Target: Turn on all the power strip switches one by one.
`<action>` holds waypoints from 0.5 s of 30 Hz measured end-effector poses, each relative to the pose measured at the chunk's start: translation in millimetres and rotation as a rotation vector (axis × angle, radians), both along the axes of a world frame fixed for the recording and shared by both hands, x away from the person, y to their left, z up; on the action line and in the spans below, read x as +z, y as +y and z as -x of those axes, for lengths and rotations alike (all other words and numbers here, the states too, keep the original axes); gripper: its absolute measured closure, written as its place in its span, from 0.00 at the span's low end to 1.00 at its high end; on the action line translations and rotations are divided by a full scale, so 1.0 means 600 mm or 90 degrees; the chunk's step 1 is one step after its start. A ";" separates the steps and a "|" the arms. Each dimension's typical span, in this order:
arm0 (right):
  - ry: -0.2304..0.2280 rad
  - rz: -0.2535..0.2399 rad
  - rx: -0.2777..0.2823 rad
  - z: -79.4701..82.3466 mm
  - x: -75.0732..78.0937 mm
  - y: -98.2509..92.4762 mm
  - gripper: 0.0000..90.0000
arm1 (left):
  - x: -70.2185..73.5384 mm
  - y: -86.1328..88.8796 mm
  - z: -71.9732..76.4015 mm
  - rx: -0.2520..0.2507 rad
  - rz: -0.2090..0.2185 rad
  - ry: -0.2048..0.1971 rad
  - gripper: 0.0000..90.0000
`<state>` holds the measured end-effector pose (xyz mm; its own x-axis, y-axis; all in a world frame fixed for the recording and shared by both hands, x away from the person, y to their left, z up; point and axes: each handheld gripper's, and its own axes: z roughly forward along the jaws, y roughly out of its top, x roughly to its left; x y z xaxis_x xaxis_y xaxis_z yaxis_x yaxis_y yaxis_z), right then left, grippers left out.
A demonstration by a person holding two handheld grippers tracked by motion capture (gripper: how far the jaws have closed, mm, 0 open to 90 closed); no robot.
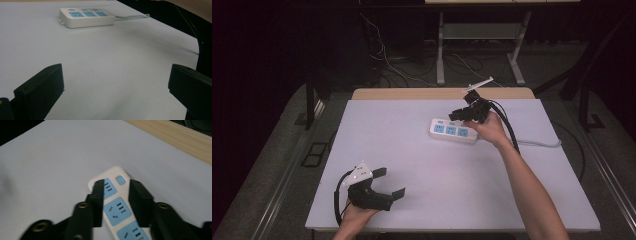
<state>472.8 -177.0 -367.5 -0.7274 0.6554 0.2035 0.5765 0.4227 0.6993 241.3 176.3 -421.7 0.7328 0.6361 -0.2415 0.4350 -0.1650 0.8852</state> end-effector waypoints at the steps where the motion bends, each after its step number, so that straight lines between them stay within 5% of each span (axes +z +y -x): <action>1: -0.003 0.000 -0.007 0.005 0.001 -0.003 0.67 | 0.000 0.000 0.000 0.000 0.001 0.000 0.00; 5: -0.018 0.013 -0.028 0.031 0.004 -0.014 0.45 | 0.000 -0.001 0.000 -0.001 0.000 0.000 0.00; 12: -0.023 -0.015 -0.057 0.084 0.015 -0.041 0.00 | 0.000 -0.003 0.000 0.000 0.000 0.000 0.00; 15: -0.027 -0.021 -0.053 0.111 0.020 -0.056 0.00 | 0.000 -0.004 0.001 -0.002 -0.001 0.000 0.00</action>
